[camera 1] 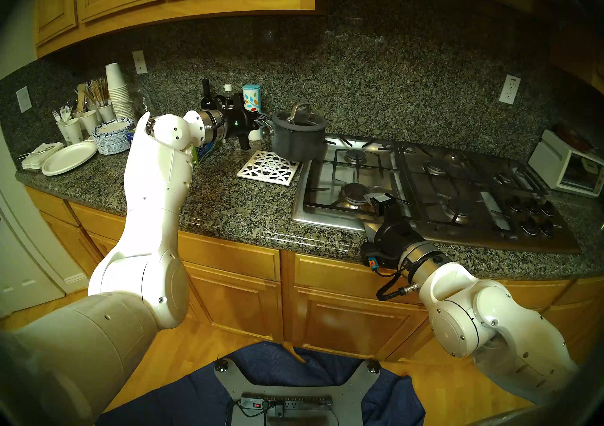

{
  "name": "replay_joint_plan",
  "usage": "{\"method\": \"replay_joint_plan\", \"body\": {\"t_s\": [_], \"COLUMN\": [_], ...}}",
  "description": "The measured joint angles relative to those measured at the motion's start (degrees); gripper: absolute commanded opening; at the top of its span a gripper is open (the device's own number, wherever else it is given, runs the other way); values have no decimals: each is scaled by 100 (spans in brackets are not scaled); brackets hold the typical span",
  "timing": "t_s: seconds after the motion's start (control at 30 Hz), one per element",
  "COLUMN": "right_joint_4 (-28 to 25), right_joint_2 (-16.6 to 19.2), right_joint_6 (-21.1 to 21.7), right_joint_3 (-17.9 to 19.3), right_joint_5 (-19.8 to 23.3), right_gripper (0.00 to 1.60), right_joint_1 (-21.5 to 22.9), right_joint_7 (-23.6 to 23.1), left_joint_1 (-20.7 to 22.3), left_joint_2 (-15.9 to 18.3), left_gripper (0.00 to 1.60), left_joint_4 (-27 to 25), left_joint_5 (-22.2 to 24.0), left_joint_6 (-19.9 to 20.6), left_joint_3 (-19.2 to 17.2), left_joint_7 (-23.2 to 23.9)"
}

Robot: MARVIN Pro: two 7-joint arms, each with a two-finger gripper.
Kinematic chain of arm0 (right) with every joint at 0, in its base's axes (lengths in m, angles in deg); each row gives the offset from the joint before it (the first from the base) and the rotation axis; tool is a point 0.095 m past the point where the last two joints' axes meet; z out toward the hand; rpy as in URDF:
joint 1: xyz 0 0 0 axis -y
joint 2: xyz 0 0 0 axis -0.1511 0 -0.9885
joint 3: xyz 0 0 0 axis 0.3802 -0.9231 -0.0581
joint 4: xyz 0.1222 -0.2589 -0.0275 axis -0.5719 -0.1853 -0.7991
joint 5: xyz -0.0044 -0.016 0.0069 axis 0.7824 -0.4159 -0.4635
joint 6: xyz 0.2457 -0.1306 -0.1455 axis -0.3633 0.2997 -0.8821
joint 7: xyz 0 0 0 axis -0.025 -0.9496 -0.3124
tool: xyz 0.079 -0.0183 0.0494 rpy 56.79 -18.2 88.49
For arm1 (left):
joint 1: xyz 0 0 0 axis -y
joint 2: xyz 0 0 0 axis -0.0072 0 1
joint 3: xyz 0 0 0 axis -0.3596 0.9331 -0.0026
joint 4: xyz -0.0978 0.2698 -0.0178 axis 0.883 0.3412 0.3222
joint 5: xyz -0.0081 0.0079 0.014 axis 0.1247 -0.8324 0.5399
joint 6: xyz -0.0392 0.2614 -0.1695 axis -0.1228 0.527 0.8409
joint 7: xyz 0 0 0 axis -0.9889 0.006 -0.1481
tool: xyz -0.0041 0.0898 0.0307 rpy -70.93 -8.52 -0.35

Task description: Pick up the pot, put it on the stove, take off the pot lid

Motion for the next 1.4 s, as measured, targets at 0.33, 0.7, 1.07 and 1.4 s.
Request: {"method": "replay_joint_plan", "body": {"t_s": [0.33, 0.7, 1.07, 1.4], "right_joint_4": [-1, -2, -3, -3], "right_joint_2": [-2, -3, -4, -4], "right_joint_6": [0, 0, 0, 0], "right_joint_3": [0, 0, 1, 1], "right_joint_5": [-1, -2, -3, -4], "right_gripper": [160, 160, 160, 160], "right_joint_1": [0, 0, 0, 0], "right_joint_7": [0, 0, 3, 3], "left_joint_1": [-3, -77, -219, -276], "left_joint_2": [-237, -505, -760, -968], "left_gripper": [0, 0, 0, 0], "left_joint_4": [-123, -313, -494, -516], "left_joint_5": [110, 225, 286, 278], "left_joint_6": [154, 315, 436, 473], "left_joint_3": [0, -2, -6, -13], "left_joint_7": [-268, -559, -804, -935]}}
